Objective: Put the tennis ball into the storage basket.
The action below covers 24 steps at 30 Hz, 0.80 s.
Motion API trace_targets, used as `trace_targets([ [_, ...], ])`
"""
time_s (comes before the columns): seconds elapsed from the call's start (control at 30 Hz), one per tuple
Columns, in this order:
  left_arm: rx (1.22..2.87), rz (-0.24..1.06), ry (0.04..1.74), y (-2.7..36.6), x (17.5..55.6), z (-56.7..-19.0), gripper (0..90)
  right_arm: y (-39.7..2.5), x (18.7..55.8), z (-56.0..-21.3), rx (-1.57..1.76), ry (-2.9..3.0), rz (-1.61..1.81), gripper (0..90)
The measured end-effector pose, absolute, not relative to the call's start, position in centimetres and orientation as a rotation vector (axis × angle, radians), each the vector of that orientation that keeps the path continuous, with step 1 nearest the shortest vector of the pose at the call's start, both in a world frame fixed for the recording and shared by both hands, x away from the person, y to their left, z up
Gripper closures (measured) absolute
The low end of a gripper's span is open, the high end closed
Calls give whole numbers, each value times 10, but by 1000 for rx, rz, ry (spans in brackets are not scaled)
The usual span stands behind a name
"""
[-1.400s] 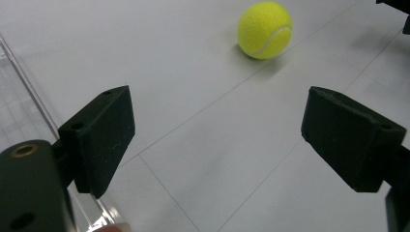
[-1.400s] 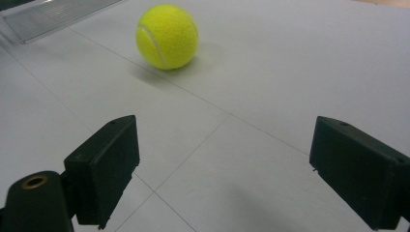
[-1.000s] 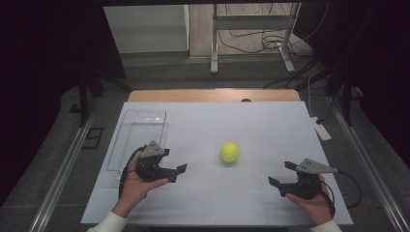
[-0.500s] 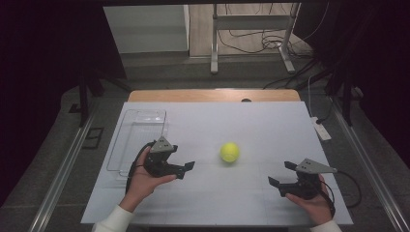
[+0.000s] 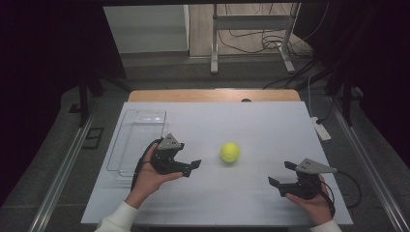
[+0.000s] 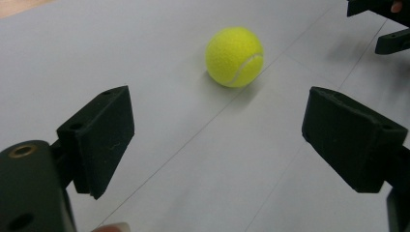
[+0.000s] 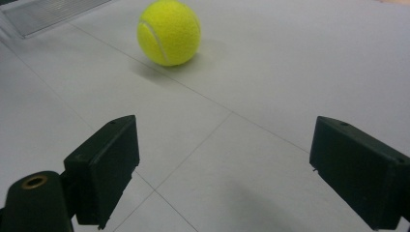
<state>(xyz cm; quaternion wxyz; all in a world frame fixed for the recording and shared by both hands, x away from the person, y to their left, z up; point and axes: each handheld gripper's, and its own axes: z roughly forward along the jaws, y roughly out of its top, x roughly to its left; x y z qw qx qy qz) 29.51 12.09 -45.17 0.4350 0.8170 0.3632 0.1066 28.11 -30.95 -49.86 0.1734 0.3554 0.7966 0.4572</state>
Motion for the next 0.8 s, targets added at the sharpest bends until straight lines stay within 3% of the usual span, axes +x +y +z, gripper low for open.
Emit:
trace_targets([
  [0.8,2046,235,879,105,308,-450,122,-309,282,-499,1004,2265,1285,108],
])
